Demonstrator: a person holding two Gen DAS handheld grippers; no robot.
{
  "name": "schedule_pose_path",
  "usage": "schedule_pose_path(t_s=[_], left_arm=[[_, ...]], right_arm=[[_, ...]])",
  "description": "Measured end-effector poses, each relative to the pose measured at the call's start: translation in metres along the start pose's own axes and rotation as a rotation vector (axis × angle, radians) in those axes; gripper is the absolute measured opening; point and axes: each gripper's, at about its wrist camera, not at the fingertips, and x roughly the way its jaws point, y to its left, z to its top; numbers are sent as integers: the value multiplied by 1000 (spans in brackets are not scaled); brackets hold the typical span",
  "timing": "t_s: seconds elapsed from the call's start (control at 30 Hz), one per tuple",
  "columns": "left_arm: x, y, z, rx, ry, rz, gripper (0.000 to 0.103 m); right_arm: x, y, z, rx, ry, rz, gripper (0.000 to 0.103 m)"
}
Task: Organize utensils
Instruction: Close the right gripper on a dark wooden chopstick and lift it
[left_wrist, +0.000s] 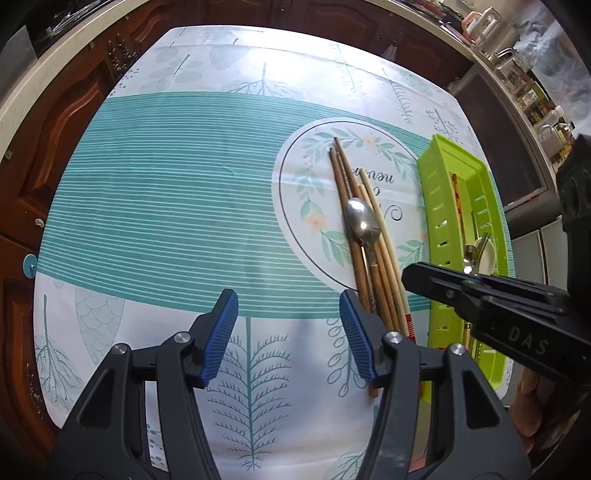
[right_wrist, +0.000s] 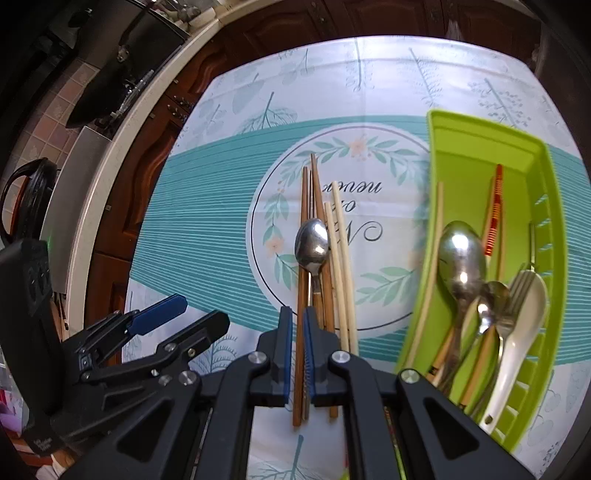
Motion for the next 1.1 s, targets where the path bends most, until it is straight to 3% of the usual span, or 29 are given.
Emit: schedule_pose_path(t_s=[0.27, 0.57, 0.83, 1.1], left_arm=[[4, 10, -1, -13, 10, 4, 54], [8, 19, -5, -33, 24, -4, 54], [4, 35, -5, -64, 13, -16, 54], [0, 52, -7, -102, 5, -15, 54]], right_arm=[[32, -6, 10, 51, 90, 13, 6], [45, 0, 5, 52, 129, -4, 6], [57, 8, 6, 39, 148, -76, 6], [61, 31, 5, -60, 129, -216, 7]])
